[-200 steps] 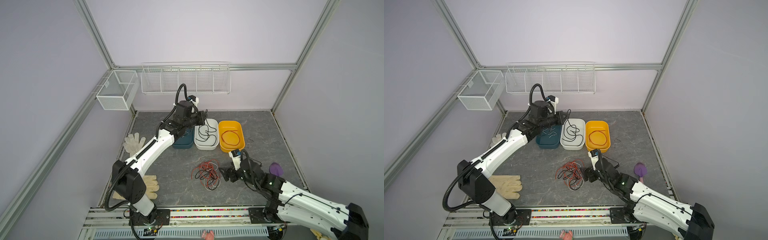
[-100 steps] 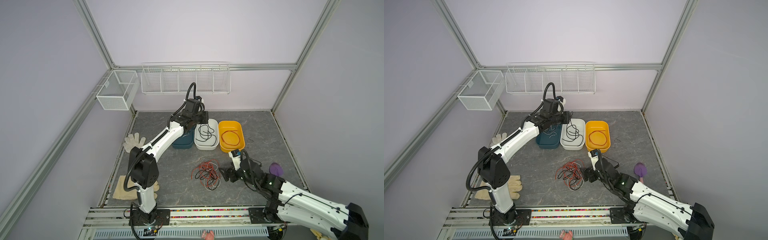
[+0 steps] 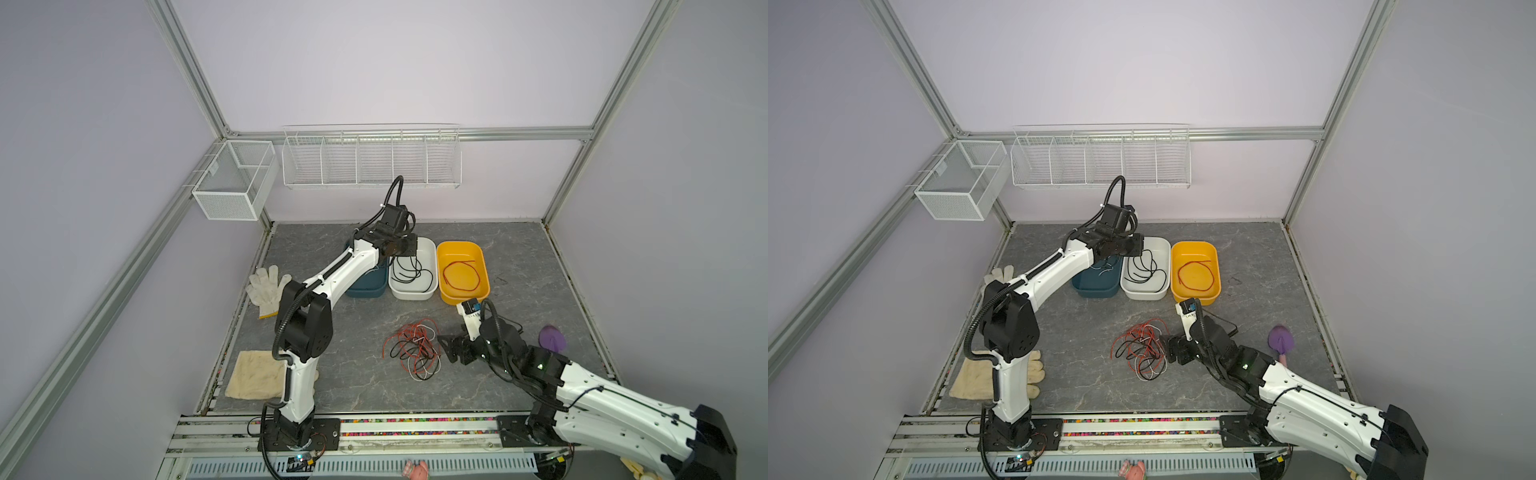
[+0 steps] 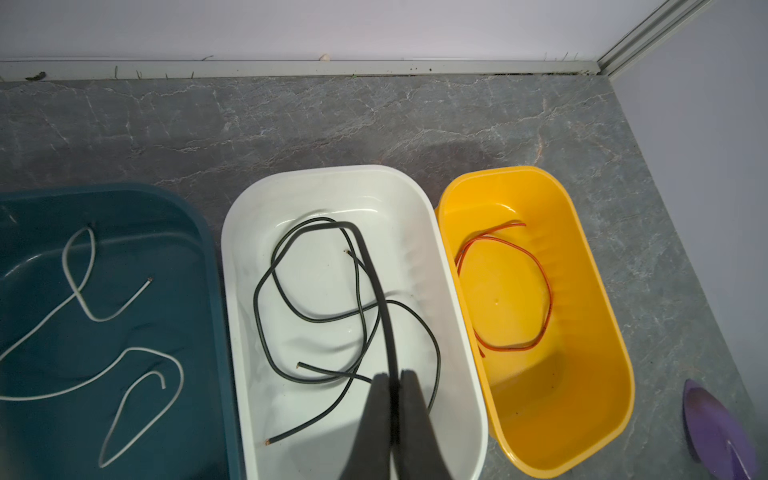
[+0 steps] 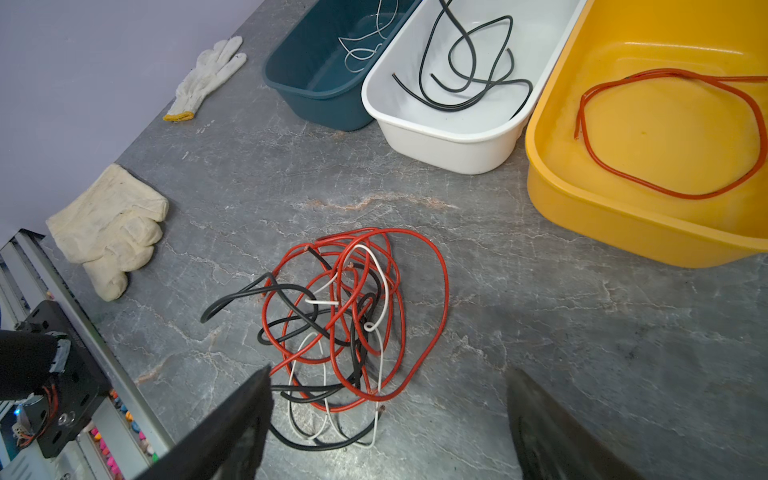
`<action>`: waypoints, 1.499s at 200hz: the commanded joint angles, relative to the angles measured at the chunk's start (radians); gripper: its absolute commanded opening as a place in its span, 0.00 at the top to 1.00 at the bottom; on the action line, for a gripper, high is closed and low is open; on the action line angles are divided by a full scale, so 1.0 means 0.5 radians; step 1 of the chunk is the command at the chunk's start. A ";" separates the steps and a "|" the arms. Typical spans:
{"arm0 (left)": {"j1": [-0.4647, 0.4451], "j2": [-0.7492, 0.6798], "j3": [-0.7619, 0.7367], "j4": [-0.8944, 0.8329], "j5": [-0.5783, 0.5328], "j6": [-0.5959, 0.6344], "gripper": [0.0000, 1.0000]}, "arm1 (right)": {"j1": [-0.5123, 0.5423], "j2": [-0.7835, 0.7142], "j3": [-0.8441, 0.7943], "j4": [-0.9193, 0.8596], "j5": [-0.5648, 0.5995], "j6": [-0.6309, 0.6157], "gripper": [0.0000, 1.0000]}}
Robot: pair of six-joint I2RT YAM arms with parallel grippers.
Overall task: Untangle the cables
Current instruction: 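Lower the black cable into the white tub and open the left gripper, then withdraw the left gripper toward the cable pile while right gripper approaches it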
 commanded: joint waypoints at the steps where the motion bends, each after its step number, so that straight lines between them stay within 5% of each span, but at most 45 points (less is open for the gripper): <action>1: -0.037 0.061 0.064 -0.104 -0.056 0.085 1.00 | -0.007 0.017 0.001 0.058 -0.023 0.001 0.11; 167: -0.155 0.253 0.231 -0.341 -0.138 0.167 1.00 | -0.002 0.047 0.010 0.069 -0.030 0.001 0.11; 300: -0.158 0.282 0.434 -0.571 -0.214 0.228 0.76 | -0.003 0.086 0.013 0.073 -0.022 0.000 0.11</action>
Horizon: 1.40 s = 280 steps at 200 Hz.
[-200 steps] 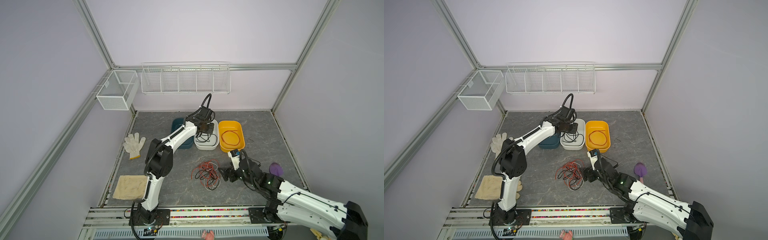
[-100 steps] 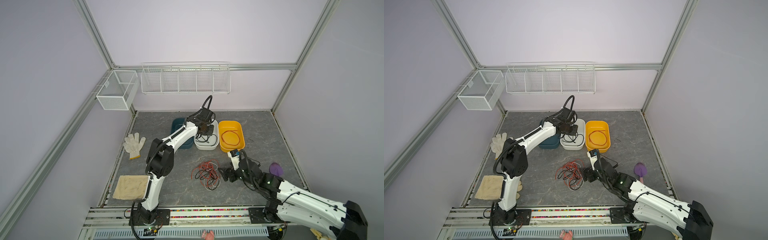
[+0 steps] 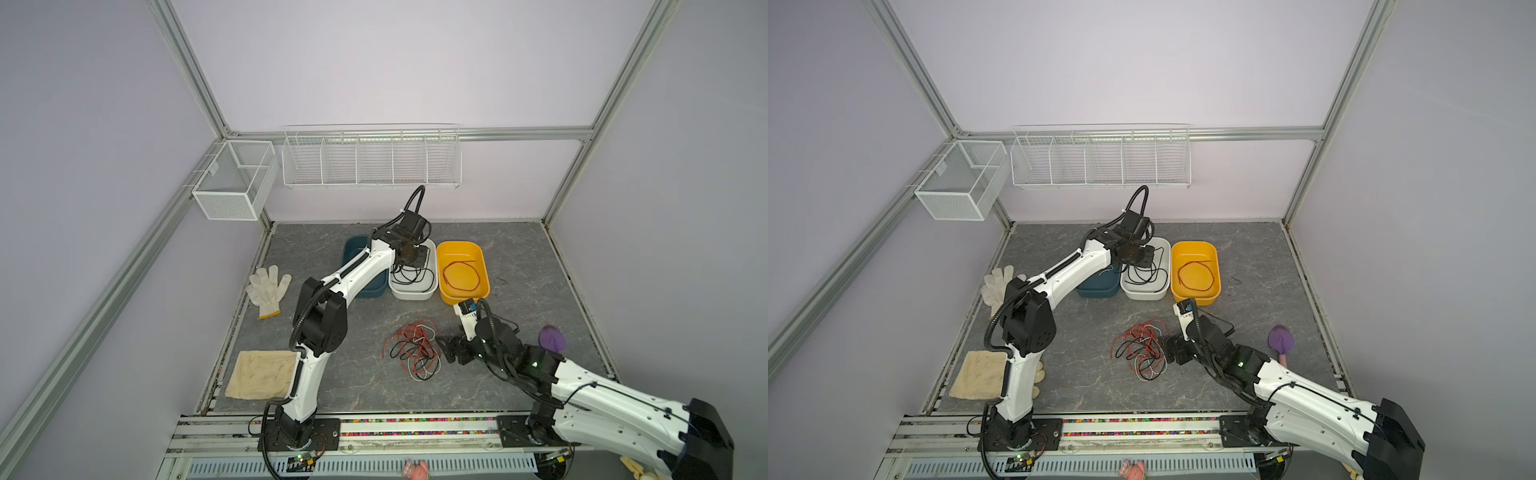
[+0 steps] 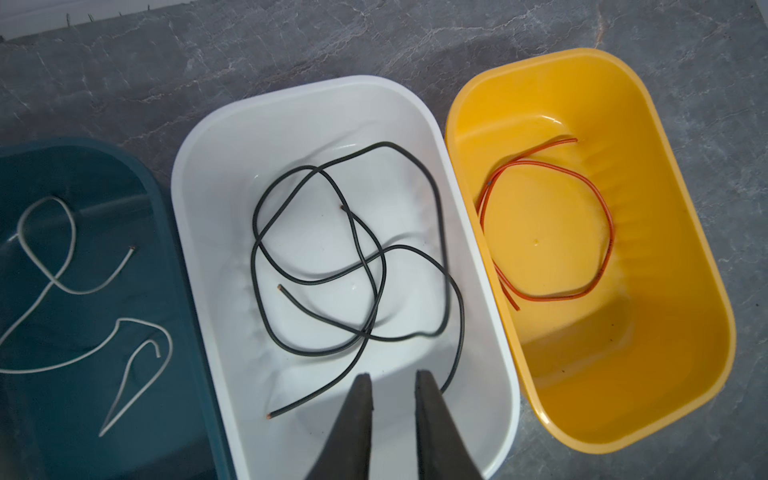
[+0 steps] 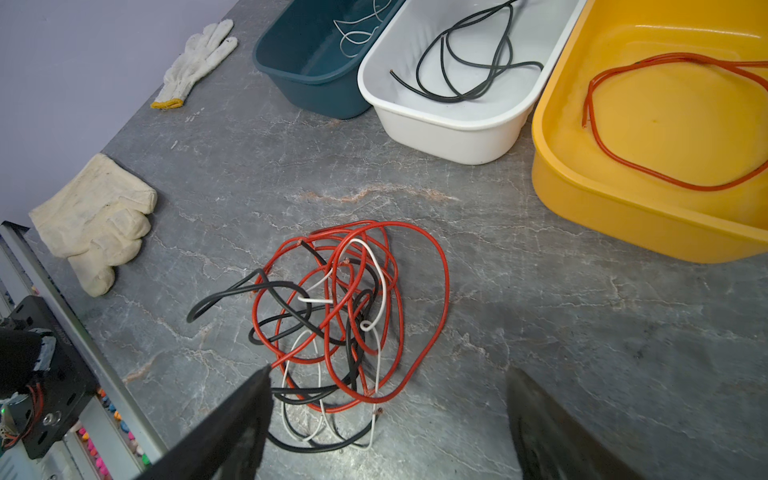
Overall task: Untangle the cables
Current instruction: 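Withdraw the left gripper toward the cable pile while right gripper approaches it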
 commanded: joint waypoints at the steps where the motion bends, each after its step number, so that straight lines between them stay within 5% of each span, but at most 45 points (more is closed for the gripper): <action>1: -0.013 0.053 0.104 -0.134 -0.043 0.056 0.76 | -0.003 0.005 0.013 0.044 -0.015 0.000 0.11; 68: -0.013 -0.077 0.234 -0.271 -0.071 0.014 0.53 | -0.007 -0.059 0.025 -0.020 0.047 -0.011 0.11; 118: -0.013 -0.555 -0.347 0.035 -0.300 -0.246 0.24 | -0.077 -0.269 0.027 -0.149 0.150 -0.060 0.11; 154: -0.017 -0.825 -0.579 -0.077 -0.405 -0.405 0.13 | -0.140 -0.220 0.012 -0.075 -0.112 -0.073 0.11; 183: -0.070 -1.245 -1.127 0.196 -0.438 -0.509 0.06 | -0.155 -0.066 0.070 -0.039 -0.391 -0.103 0.11; 236: -0.113 -2.120 -2.084 0.625 -0.394 -0.790 0.05 | -0.148 0.237 0.212 -0.067 -0.720 -0.013 0.11; 280: -0.119 -2.545 -2.337 0.441 -0.618 -0.727 0.00 | -0.065 0.482 0.384 -0.156 -0.673 0.304 0.11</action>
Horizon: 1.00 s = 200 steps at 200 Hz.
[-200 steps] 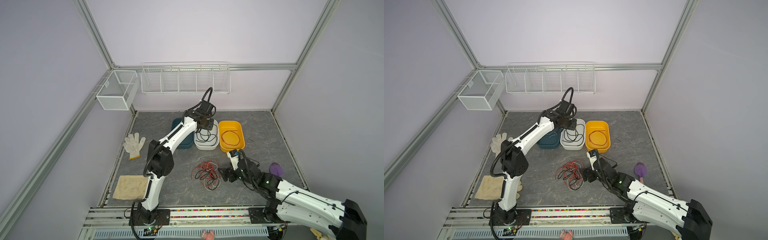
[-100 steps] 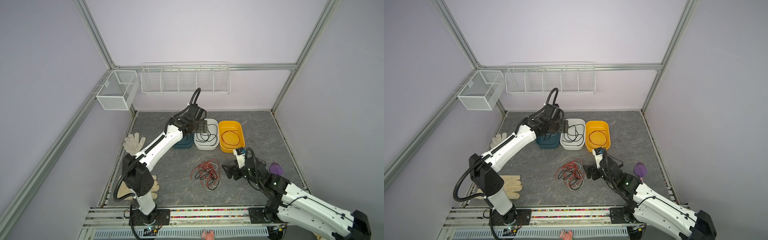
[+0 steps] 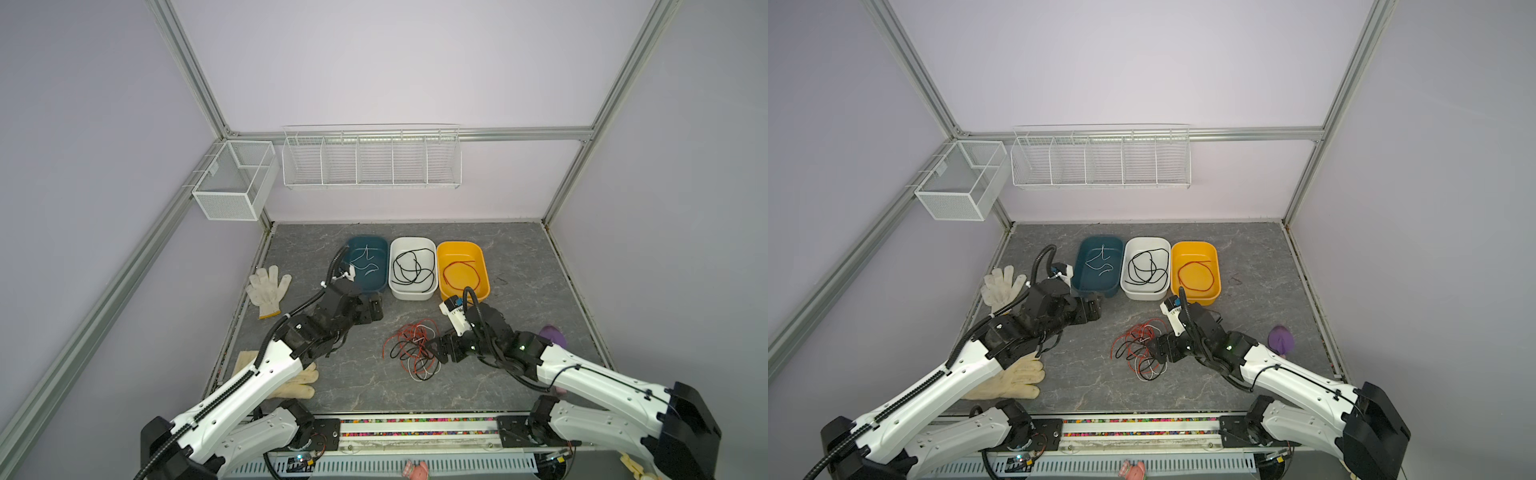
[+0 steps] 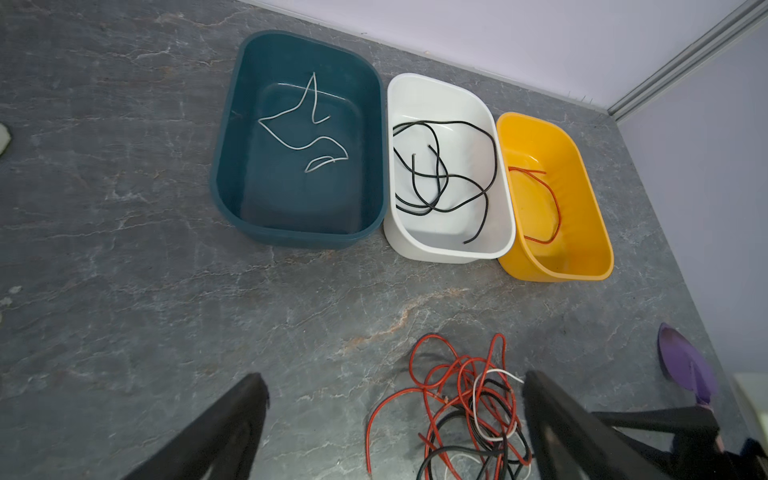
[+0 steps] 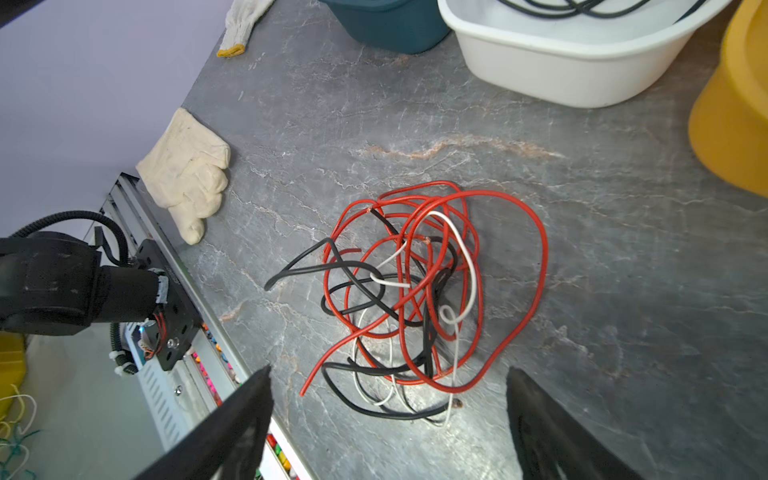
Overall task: Untangle the cables
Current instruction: 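Withdraw the left gripper toward the cable pile while right gripper approaches it, then grasp a black cable in the pile with the right gripper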
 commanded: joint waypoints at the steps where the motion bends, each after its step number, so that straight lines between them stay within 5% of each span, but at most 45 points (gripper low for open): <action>1: -0.010 -0.128 -0.051 -0.042 -0.152 0.014 0.00 | 0.062 0.105 0.125 -0.050 -0.030 0.199 0.11; 61: -0.009 -0.171 -0.019 -0.193 -0.392 0.452 0.01 | 0.232 0.325 0.299 -0.089 0.049 0.434 0.09; 119: 0.003 0.045 -0.047 -0.201 -0.651 0.521 0.01 | 0.387 0.462 0.396 -0.071 0.211 0.755 0.00; 200: 0.012 -0.177 -0.291 -0.044 -0.875 0.729 0.01 | 0.400 0.688 0.566 -0.085 0.252 0.855 0.25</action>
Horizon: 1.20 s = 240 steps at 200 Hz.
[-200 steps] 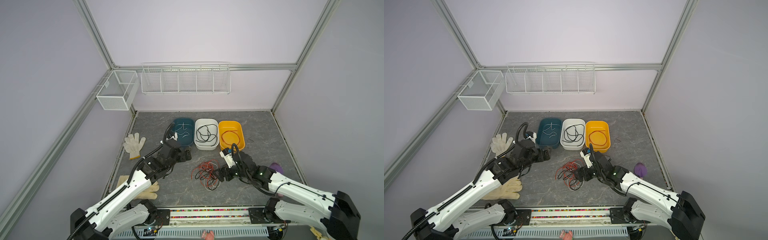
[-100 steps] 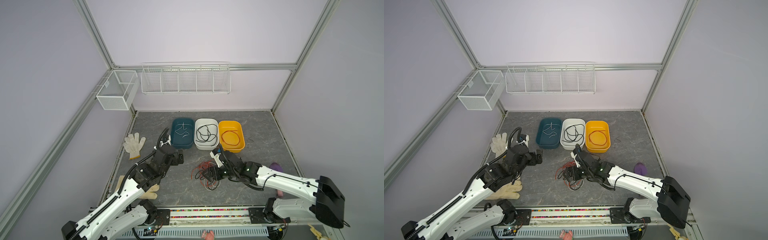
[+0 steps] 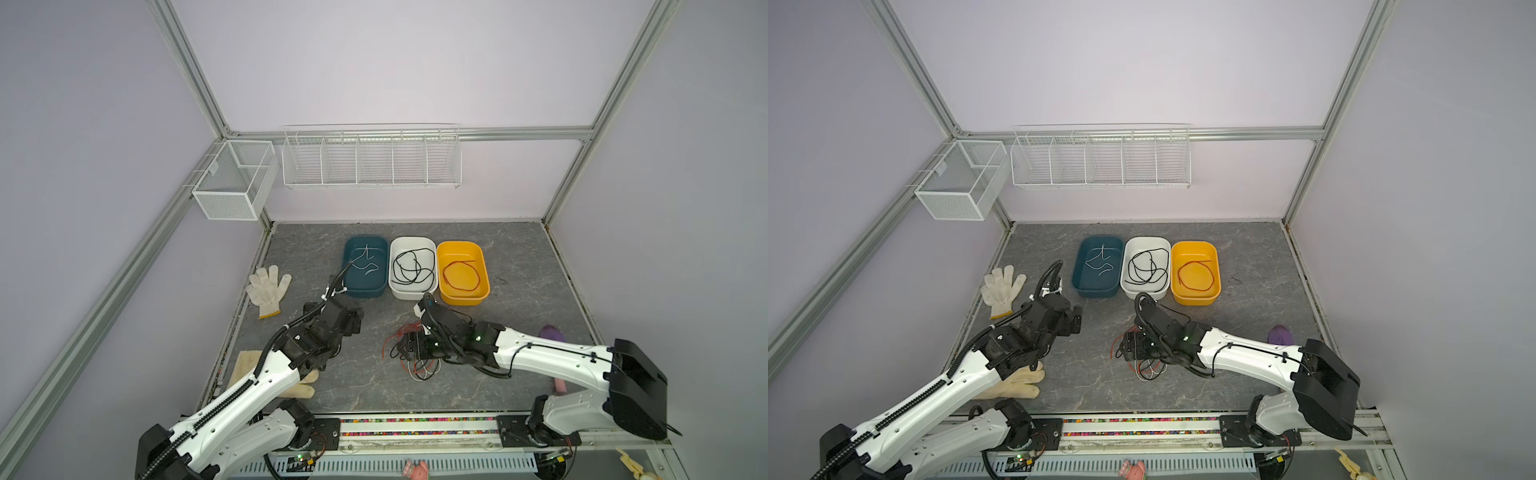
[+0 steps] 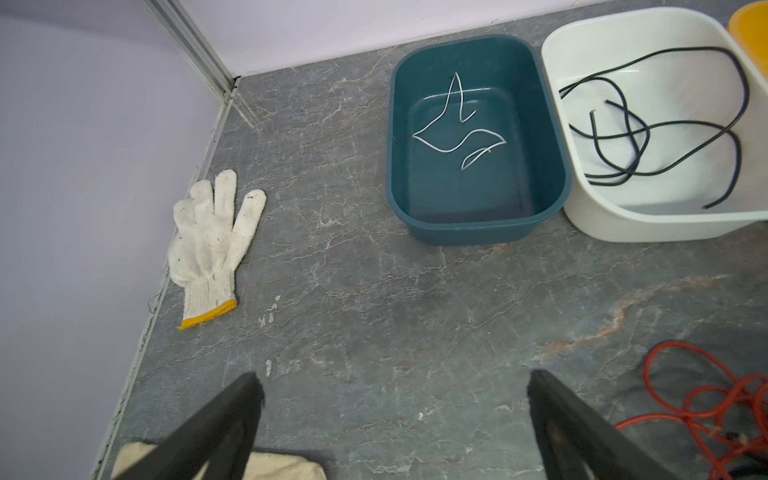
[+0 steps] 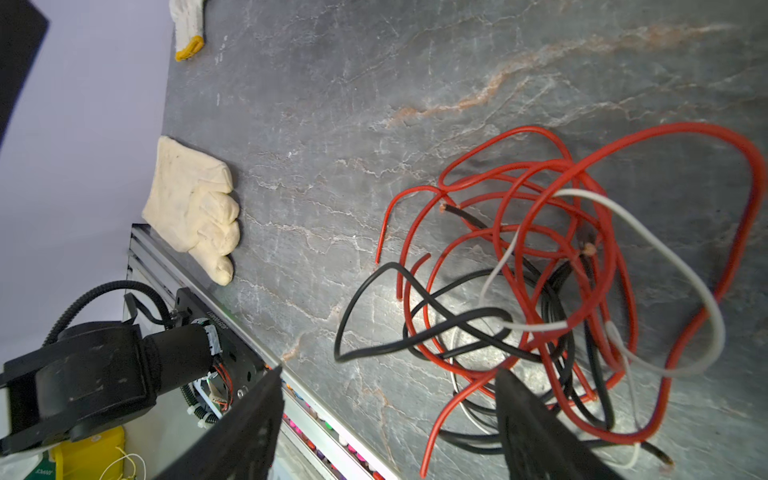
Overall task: Untangle the cables
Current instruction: 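Grasp a black cable in the pile with the right gripper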
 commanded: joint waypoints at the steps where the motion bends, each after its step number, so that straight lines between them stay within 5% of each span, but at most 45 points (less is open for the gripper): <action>1: 0.008 -0.121 -0.060 0.088 -0.154 0.096 0.01 | 0.014 0.057 0.090 0.004 0.035 0.073 0.25; 82: 0.007 -0.303 -0.229 0.259 -0.137 0.296 0.01 | -0.004 0.258 0.240 -0.097 0.017 0.000 0.51; 129: 0.009 -0.303 -0.204 0.183 -0.079 0.264 0.01 | -0.031 0.341 0.256 -0.094 -0.040 -0.004 0.54; 160: 0.008 -0.303 -0.170 0.107 -0.062 0.233 0.01 | -0.041 0.341 0.271 -0.082 -0.014 -0.019 0.66; 216: 0.008 -0.500 -0.150 0.035 0.182 0.290 0.01 | -0.063 0.377 0.357 -0.121 -0.057 -0.101 0.93; 240: 0.012 -0.513 -0.148 0.020 0.282 0.294 0.01 | -0.061 0.342 0.417 -0.179 -0.100 -0.174 0.93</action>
